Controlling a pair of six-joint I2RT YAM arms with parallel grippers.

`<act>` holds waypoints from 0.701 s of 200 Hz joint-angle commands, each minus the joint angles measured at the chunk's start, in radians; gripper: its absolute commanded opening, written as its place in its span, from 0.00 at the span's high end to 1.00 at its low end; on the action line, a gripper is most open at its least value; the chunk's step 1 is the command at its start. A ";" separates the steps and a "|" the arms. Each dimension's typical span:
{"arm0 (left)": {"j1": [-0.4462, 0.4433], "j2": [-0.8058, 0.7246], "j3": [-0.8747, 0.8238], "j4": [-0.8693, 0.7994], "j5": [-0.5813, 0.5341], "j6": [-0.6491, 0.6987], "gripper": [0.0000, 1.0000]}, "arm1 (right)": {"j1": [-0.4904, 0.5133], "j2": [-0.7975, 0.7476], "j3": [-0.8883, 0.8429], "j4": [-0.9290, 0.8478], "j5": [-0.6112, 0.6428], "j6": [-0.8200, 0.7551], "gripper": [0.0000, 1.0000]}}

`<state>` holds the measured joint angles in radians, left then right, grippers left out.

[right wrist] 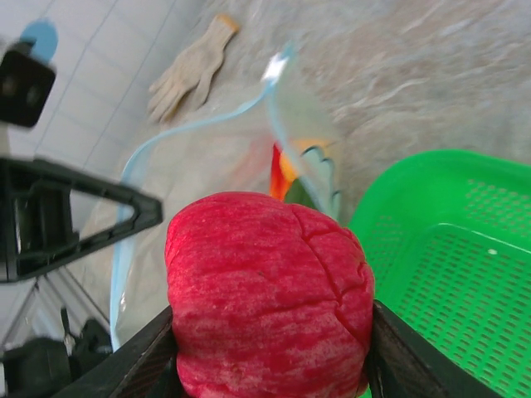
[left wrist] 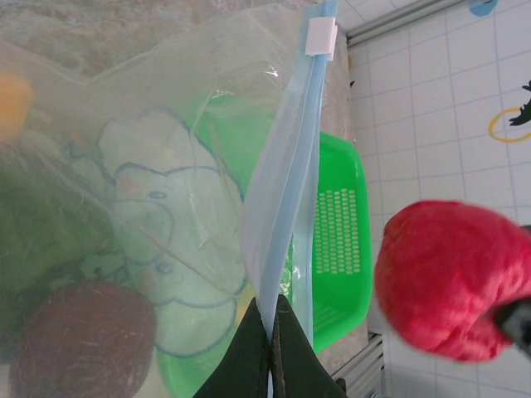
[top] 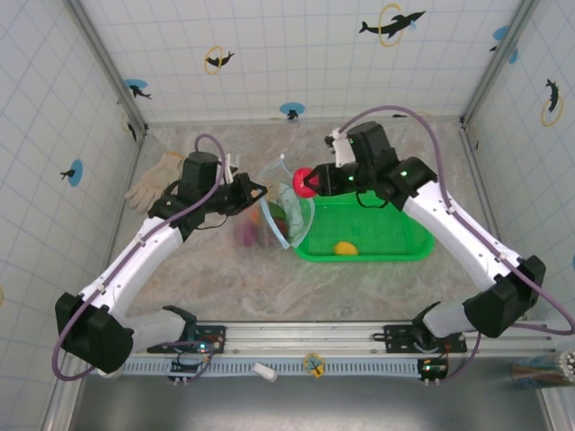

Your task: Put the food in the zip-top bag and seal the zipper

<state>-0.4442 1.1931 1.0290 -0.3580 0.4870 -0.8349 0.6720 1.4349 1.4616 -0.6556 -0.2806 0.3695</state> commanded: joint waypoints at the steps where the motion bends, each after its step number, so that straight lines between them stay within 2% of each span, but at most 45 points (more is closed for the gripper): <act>1: -0.005 0.006 0.023 0.011 0.018 0.008 1.00 | 0.062 0.065 0.074 -0.011 0.038 -0.056 0.45; 52: -0.005 0.000 0.034 0.014 0.022 0.017 1.00 | 0.179 0.216 0.126 0.013 0.181 -0.040 0.45; 140: -0.005 -0.008 0.052 -0.007 -0.004 0.032 1.00 | 0.203 0.396 0.151 0.176 0.265 0.078 0.43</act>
<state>-0.4435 1.1931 1.0389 -0.3580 0.4732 -0.8337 0.8711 1.8004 1.5795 -0.5739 -0.0555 0.4049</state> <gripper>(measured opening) 0.042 0.567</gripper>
